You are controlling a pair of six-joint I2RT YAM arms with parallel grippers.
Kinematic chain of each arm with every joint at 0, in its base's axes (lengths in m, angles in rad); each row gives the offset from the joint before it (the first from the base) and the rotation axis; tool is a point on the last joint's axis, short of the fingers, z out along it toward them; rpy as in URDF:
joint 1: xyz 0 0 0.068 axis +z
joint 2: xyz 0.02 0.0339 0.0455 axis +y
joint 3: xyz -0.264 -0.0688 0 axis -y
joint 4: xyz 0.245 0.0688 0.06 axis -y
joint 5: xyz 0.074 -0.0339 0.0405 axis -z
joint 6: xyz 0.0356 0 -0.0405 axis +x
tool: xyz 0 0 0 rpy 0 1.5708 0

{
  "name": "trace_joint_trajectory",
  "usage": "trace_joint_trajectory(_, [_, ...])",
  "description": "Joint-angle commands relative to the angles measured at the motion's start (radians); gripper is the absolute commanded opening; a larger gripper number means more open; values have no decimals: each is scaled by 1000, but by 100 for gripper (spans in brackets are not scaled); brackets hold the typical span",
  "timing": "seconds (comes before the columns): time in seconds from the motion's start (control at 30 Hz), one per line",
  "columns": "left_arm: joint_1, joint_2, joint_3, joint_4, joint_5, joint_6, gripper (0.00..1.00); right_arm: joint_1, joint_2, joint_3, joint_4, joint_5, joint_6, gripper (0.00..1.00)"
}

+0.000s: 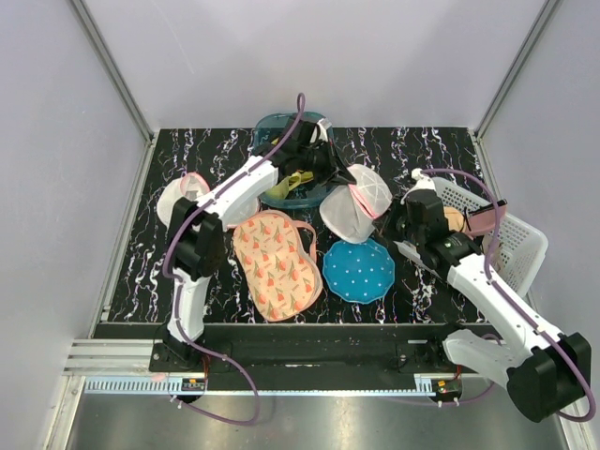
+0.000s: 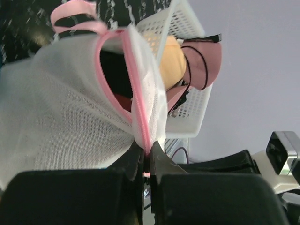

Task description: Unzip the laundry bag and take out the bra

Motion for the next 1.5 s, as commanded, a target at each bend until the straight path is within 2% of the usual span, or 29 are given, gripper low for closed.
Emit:
trace_joint_trajectory(0.0, [31,104,175,36,-3,19,5,23,35,68,-24,-67,8,0])
trace_joint_trajectory(0.03, [26,121,201,29,11,36,32,24,41,78,-13,-70,8,0])
trace_joint_trajectory(0.13, [12,123,262,-74,35,118,75,24,60,90,1,-70,15,0])
trace_joint_trajectory(0.23, [12,49,197,-121,13,177,85,23,73,96,19,-76,18,0])
trace_joint_trajectory(0.27, [12,-18,168,-123,-26,186,91,24,84,98,22,-78,18,0])
trace_joint_trajectory(0.37, [3,-133,45,-116,-89,200,92,24,104,104,34,-82,18,0])
trace_joint_trajectory(0.5, [-21,-207,-87,-84,-110,176,96,24,121,110,54,-89,21,0])
trace_joint_trajectory(0.6, [-52,-207,-162,-14,-93,124,96,24,135,113,62,-95,24,0])
trace_joint_trajectory(0.7, [-75,-175,-149,15,-80,90,96,24,141,116,65,-98,24,0])
trace_joint_trajectory(1.03, [-104,-57,-84,60,-76,28,92,23,123,102,62,-90,27,0])
trace_joint_trajectory(1.1, [-104,-54,-81,60,-89,24,81,24,123,96,62,-92,27,0])
trace_joint_trajectory(1.17, [-101,-55,-75,65,-99,22,59,24,118,95,61,-87,25,0])
trace_joint_trajectory(1.2, [-98,-60,-75,65,-101,24,30,24,116,95,53,-81,21,0])
trace_joint_trajectory(1.27, [-81,-68,-75,58,-109,22,4,23,107,91,42,-58,15,0])
trace_joint_trajectory(1.3, [-74,-74,-75,58,-107,22,0,21,100,87,28,-47,2,0])
trace_joint_trajectory(1.47, [-14,-101,-73,57,-104,31,0,-6,46,75,-41,55,-44,0])
